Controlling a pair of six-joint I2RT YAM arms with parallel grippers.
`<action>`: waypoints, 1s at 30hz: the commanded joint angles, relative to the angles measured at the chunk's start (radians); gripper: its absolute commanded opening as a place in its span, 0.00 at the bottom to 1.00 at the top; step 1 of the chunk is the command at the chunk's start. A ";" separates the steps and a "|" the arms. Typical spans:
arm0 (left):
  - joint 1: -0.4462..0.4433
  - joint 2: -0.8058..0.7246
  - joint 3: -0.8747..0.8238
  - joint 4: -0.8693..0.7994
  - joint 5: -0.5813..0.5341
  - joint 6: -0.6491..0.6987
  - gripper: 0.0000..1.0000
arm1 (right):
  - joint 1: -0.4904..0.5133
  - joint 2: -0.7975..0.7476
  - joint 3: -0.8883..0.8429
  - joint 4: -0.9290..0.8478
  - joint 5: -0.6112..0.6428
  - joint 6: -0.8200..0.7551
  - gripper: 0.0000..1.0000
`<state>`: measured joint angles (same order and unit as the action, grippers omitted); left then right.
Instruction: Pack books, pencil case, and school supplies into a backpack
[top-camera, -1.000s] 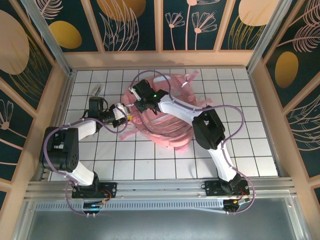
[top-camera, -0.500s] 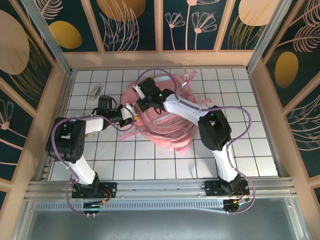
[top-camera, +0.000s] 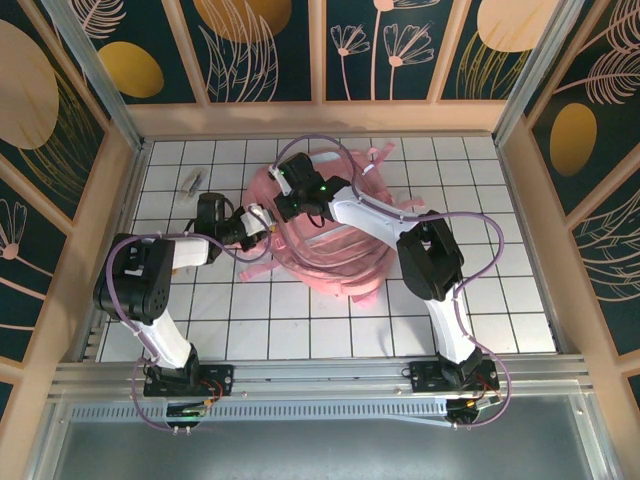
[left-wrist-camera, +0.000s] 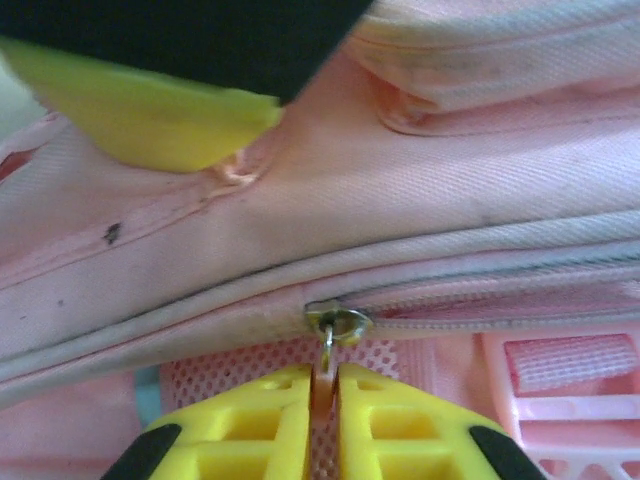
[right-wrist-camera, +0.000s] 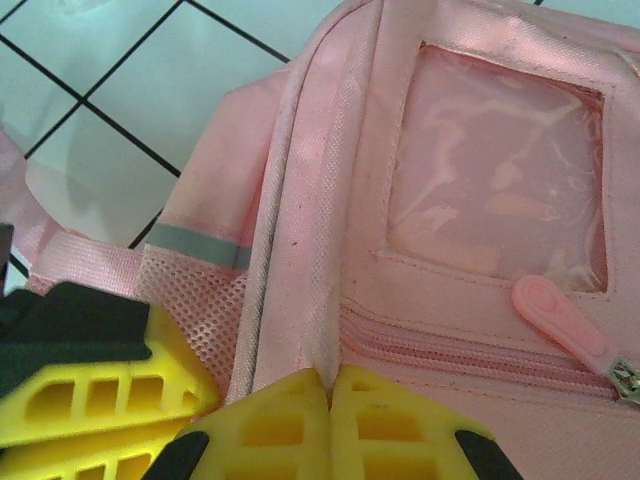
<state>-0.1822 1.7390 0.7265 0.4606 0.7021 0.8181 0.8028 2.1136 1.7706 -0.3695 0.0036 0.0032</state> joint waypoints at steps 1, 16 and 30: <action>-0.013 -0.004 -0.017 0.011 0.043 0.039 0.09 | -0.004 -0.076 -0.006 0.088 -0.020 0.052 0.00; -0.085 -0.182 -0.077 -0.150 0.006 0.087 0.00 | -0.040 -0.042 -0.030 0.153 0.006 0.155 0.00; -0.392 -0.380 -0.163 -0.141 -0.075 -0.093 0.00 | -0.099 0.048 0.001 0.213 -0.109 0.233 0.00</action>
<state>-0.4980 1.3933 0.5812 0.2787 0.5545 0.8001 0.7467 2.1368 1.7496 -0.2817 -0.0944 0.1844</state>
